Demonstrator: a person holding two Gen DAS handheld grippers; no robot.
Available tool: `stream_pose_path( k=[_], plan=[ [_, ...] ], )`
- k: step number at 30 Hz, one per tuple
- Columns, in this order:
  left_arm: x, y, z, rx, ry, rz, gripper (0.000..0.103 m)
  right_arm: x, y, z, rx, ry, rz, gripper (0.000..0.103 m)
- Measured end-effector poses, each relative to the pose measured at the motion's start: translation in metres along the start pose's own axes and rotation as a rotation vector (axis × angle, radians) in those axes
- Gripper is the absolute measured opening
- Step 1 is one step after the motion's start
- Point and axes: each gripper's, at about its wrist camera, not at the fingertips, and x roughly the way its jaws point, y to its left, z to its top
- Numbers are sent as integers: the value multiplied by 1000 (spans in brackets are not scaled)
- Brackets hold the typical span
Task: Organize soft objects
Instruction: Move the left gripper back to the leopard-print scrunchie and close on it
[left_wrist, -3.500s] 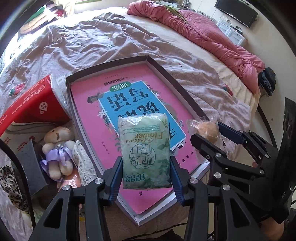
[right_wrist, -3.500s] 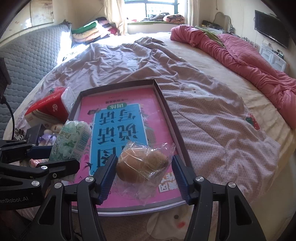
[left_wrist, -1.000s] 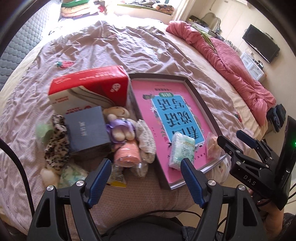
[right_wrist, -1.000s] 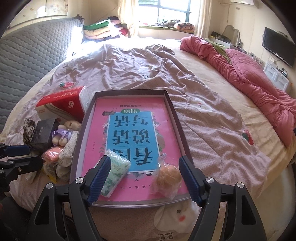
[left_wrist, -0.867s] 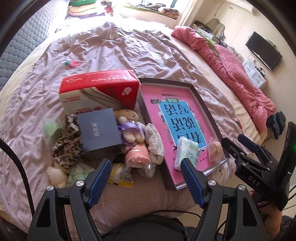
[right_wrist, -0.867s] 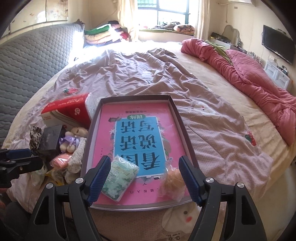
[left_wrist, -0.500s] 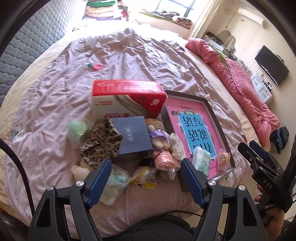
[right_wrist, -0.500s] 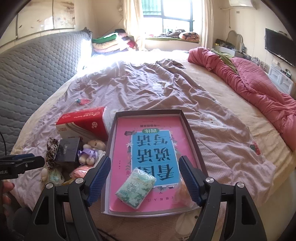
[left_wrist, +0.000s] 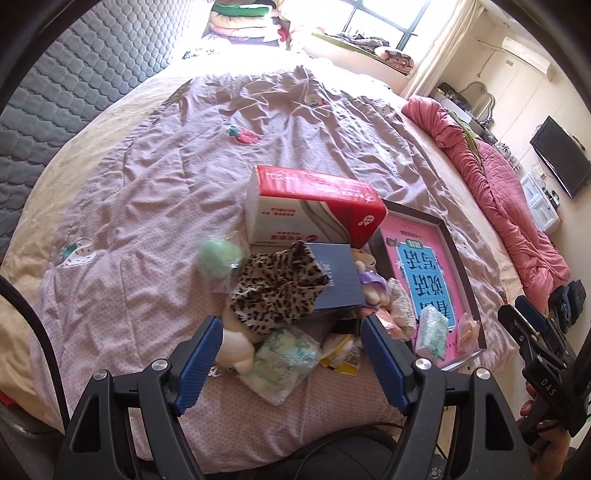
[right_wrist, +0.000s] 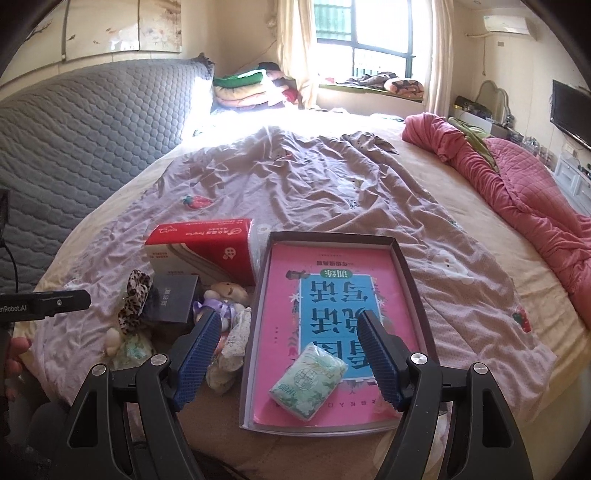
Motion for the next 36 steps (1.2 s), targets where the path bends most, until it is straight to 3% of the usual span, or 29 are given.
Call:
stream_pose_path(
  k=[10, 20, 25, 36],
  plan=[
    [5, 19, -11, -17, 23, 16, 77, 10, 29, -4, -68, 26, 45, 77],
    [32, 8, -8, 4, 44, -8, 77, 32, 53, -15, -147, 76, 71, 77],
    [52, 1, -3, 7, 66, -24, 77, 51, 76, -27, -271, 104, 91, 77],
    [75, 3, 6, -28, 97, -75, 76, 90, 100, -48, -518, 128, 29, 77]
  ],
)
